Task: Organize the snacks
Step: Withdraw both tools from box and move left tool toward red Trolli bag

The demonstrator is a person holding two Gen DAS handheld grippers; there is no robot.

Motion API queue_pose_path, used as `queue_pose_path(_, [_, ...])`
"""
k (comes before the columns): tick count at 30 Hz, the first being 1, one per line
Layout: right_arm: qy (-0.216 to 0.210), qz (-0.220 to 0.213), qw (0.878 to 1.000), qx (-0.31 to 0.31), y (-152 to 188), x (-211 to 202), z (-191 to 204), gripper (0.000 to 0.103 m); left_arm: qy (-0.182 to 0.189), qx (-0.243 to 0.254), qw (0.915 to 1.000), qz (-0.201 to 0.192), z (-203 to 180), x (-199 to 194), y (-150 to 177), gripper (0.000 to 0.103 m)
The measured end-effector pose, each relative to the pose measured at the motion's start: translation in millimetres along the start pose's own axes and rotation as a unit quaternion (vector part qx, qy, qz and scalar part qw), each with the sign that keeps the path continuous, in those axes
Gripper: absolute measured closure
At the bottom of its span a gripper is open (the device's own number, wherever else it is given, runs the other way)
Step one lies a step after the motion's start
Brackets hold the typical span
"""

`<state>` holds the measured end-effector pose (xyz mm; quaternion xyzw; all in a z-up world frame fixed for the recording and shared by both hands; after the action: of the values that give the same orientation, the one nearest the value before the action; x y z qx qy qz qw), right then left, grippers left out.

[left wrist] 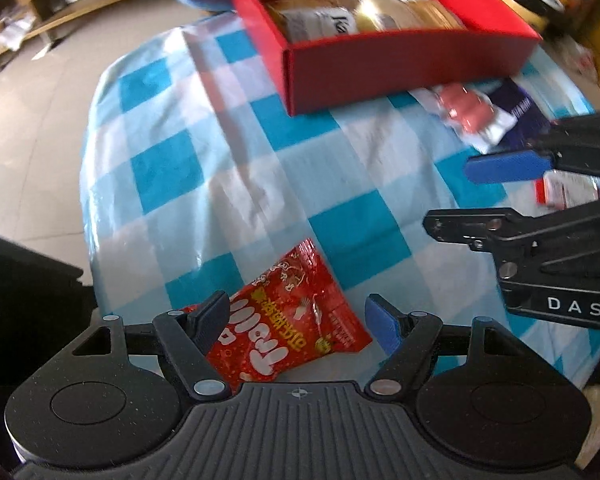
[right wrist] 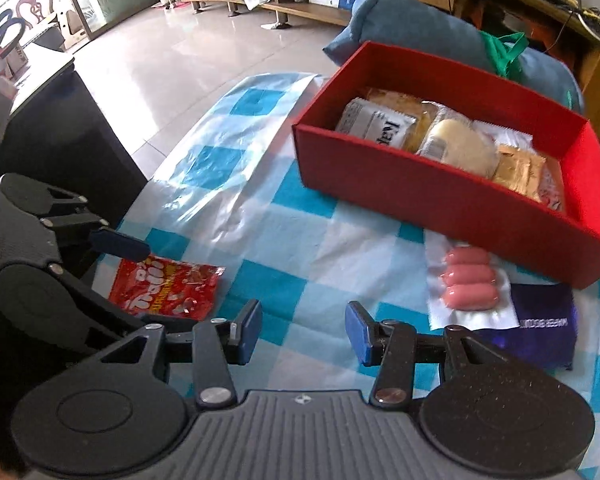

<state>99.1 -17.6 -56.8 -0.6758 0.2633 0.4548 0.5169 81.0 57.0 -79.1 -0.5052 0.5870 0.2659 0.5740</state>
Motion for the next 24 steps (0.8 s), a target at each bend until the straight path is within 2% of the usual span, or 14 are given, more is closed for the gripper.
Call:
queue_pose_path(7, [0.006,0.015,1.000,0.008,1.7,3.8,5.3,0.061,0.018,0.085,0.9947,0.054,0.2,10.4,16.3,0.019])
queue_pose_path(10, [0.011,0.020,1.000,0.011,3.6,5.2,1.6,0.061,0.024,0.106,0.9917,0.069,-1.9,20.4,20.8,0.017])
queue_pose_path(15, [0.016,0.018,0.999,0.021,6.4,2.6,-10.7,0.061,-0.006,0.147,0.9856,0.085,-15.4,35.5,27.4,0.015])
queue_pose_path(18, [0.017,0.016,0.999,0.029,8.6,0.5,-19.4,0.061,-0.006,0.143,0.9859,0.087,-24.7,37.3,26.8,0.016])
queue_pose_path(22, [0.009,0.016,0.999,0.036,12.6,-0.3,-25.4,0.061,0.002,0.121,0.9891,0.083,-23.6,32.9,21.6,0.023])
queue_pose_path(24, [0.003,0.017,0.999,0.035,12.8,0.4,-25.0,0.061,0.010,0.107,0.9913,0.075,-19.2,27.7,15.2,0.021])
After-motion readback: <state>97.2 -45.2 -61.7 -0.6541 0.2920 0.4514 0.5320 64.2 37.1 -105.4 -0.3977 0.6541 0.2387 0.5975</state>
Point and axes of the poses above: each gripper's, at about its wrist camera, not at the fingertips, and x roughly the way its jaws point, z to its left, y to its underside, the point moved 8 cm from there along x, roughly the way its jaws point, and after that the axes turned 10 degrees about y, right-handed, at the moved point
